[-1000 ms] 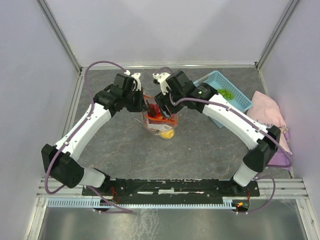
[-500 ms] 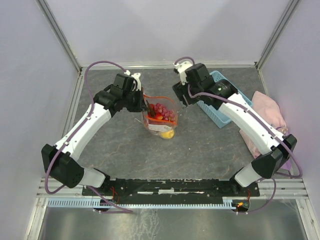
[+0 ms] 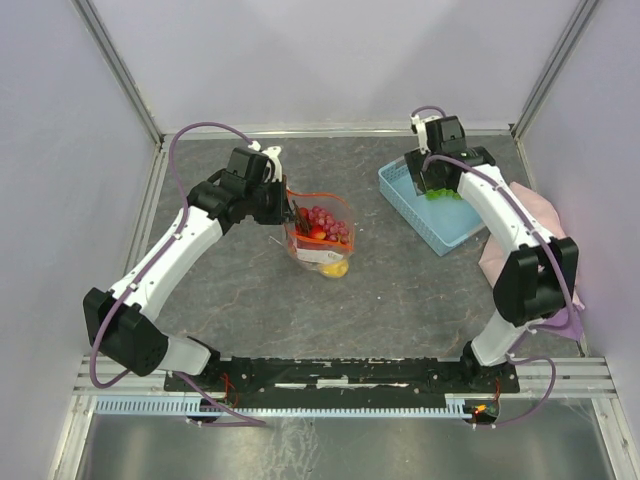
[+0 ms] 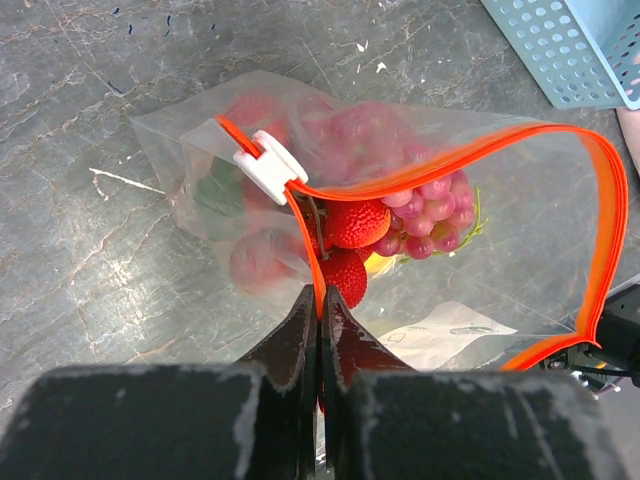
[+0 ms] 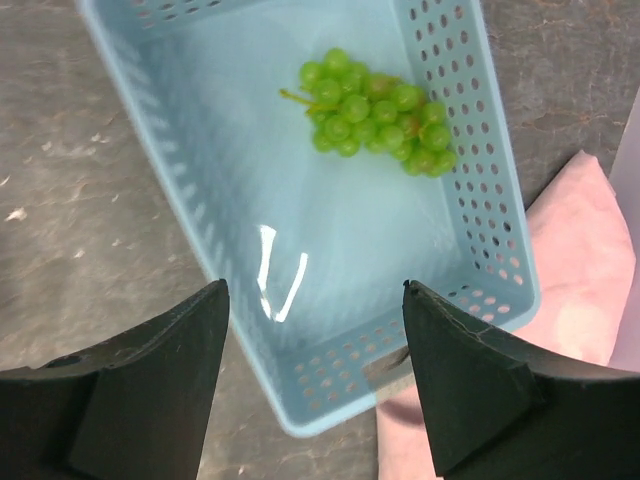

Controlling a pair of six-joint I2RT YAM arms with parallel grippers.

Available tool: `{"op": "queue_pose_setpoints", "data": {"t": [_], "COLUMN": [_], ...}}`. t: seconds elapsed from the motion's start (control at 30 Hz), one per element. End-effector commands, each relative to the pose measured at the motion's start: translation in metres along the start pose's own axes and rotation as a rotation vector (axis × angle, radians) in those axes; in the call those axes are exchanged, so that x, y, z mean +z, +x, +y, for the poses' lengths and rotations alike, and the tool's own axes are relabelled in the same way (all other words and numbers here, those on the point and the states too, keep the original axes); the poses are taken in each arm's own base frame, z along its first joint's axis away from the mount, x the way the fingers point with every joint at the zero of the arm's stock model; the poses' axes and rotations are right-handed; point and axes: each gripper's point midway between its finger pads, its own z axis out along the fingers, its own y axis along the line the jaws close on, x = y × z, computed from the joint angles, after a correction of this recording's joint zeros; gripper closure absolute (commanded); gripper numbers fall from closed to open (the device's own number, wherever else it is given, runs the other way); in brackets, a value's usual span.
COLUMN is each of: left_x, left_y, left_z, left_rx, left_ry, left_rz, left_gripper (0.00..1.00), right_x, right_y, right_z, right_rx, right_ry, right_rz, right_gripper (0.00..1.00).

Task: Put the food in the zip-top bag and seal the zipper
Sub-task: Pick up the fake fruit from the bin.

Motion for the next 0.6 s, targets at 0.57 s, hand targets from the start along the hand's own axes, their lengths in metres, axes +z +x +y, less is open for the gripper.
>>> {"op": "queue_pose_setpoints", "data": {"t": [0.57], "left_x": [-0.004], "left_y": [-0.016], "left_z": [0.001], "left_rx": [0.012], "left_ry": [0.056], "left_rz": [-0.048], "left_gripper": [0.97], "right_x": [0.136], "right_y": [-0.029], "right_z": [-0.037], "right_rx": [-0.088], "right_ry": [-0.353], "right_rz": [-0.1], "right_gripper": [0.01]}}
